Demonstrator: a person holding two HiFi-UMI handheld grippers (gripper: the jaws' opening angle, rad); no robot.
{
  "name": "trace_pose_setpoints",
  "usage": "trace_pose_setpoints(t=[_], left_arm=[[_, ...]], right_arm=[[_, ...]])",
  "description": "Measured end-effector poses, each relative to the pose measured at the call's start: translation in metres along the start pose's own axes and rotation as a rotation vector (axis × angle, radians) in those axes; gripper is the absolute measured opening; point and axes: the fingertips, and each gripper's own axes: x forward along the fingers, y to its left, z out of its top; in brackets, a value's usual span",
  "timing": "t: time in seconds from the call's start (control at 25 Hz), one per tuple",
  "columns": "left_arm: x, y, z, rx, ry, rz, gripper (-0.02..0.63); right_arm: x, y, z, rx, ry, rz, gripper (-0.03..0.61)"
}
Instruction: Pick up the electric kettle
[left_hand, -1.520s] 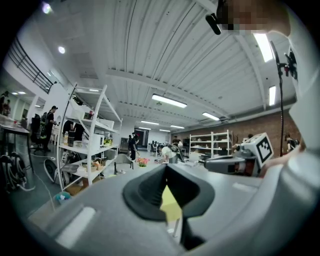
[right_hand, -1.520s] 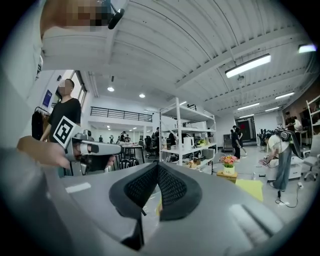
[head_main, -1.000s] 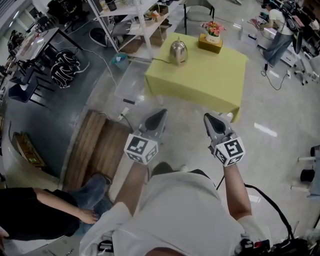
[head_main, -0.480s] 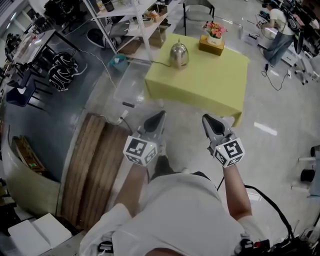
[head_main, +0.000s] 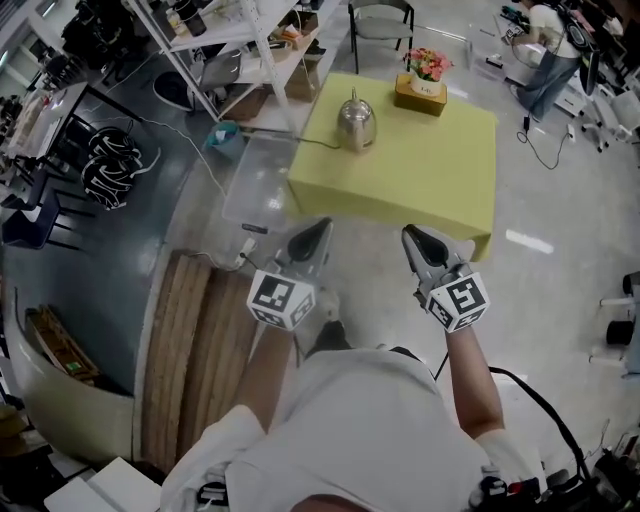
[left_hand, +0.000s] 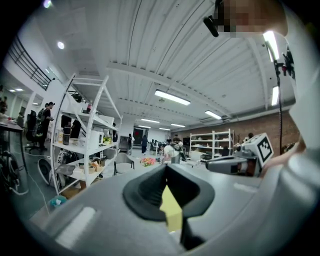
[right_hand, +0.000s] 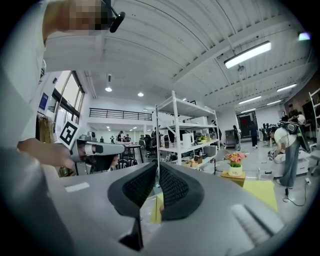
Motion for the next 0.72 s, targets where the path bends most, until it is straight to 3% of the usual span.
trace_pose_setpoints(t=[0.24, 0.44, 0.72], left_arm=[[0.022, 0.05, 0.01, -0.006, 0.001, -0.039, 0.003], [0.041, 0.088, 0.011, 0.05, 0.028, -0.085, 0.003], [0.065, 0.14, 0.008, 0.041, 0.042, -0.151, 0.003]], right_arm=[[0.048, -0.012, 0.013, -0.006, 0.001, -0.034, 0.029], [0.088, -0.023, 0.02, -0.001, -0.003, -0.072, 0.029], [0.145, -0.03, 0.023, 0.006, 0.002, -0.111, 0.032]])
